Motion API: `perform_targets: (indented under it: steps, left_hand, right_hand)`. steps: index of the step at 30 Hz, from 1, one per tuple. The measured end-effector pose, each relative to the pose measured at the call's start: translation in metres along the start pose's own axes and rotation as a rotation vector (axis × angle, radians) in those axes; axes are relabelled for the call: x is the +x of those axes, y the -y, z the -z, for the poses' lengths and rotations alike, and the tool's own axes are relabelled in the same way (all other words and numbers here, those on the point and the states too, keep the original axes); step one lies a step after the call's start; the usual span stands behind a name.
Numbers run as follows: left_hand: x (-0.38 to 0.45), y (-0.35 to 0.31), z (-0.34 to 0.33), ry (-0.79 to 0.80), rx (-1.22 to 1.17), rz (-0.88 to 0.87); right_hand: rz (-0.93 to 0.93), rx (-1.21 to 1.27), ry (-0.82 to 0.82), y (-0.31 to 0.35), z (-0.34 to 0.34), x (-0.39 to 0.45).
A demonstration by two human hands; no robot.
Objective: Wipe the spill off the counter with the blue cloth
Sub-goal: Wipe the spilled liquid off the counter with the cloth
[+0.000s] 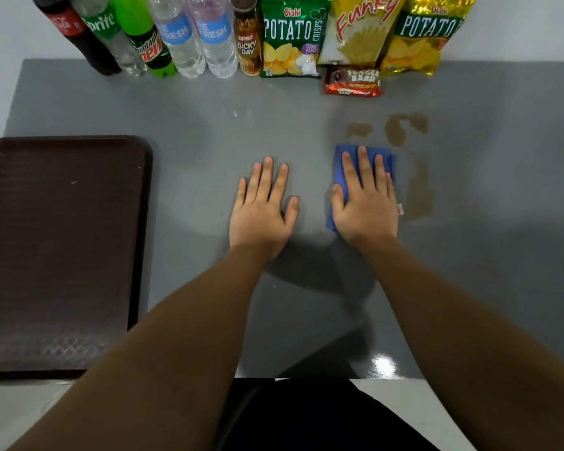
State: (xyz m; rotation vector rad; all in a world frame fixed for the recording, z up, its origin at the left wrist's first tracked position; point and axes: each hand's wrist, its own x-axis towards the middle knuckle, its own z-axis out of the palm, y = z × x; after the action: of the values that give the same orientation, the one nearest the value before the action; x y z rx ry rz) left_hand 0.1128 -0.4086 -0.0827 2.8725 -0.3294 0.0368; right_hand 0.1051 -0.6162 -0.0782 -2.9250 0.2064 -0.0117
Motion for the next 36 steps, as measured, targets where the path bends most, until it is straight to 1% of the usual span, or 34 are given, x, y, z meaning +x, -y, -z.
perform_targets:
  steps: [4, 9, 14, 16, 18, 21, 24, 27, 30, 33, 36]
  left_hand:
    - [0.0, 0.0, 0.001, 0.017, 0.007, -0.007]
    - [0.002, 0.0, 0.001, 0.057, 0.025, -0.003]
    - [0.002, 0.0, 0.002, 0.07, 0.033, -0.001]
    - [0.002, 0.0, 0.002, 0.062, 0.032, -0.003]
    - [0.001, -0.001, 0.002, 0.055, 0.031, -0.002]
    - [0.001, -0.001, 0.002, 0.061, 0.032, -0.002]
    - [0.002, 0.0, 0.002, 0.074, 0.042, 0.003]
    - [0.002, 0.0, 0.003, 0.098, 0.043, 0.007]
    - [0.003, 0.0, 0.004, 0.114, 0.043, 0.014]
    - [0.003, 0.0, 0.005, 0.118, 0.046, 0.013]
    - [0.003, -0.001, 0.004, 0.11, 0.051, 0.009]
  right_hand:
    - [-0.081, 0.016, 0.006, -0.023, 0.005, -0.002]
    - [-0.168, 0.019, 0.041, -0.04, 0.013, -0.036]
    - [-0.256, -0.008, 0.001, -0.006, 0.002, -0.071]
    - [-0.225, -0.017, -0.003, 0.004, -0.001, -0.069]
    - [-0.146, -0.017, 0.021, 0.003, 0.001, -0.055]
    - [-0.055, 0.017, 0.037, -0.011, 0.008, -0.027]
    - [-0.016, 0.03, 0.021, -0.029, 0.014, -0.006]
    - [-0.033, 0.017, 0.026, -0.049, 0.018, 0.004]
    - [-0.101, 0.015, 0.04, -0.072, 0.022, 0.001]
    - [-0.163, 0.042, 0.042, -0.089, 0.026, -0.017]
    - [-0.21, 0.03, 0.037, -0.091, 0.028, -0.042]
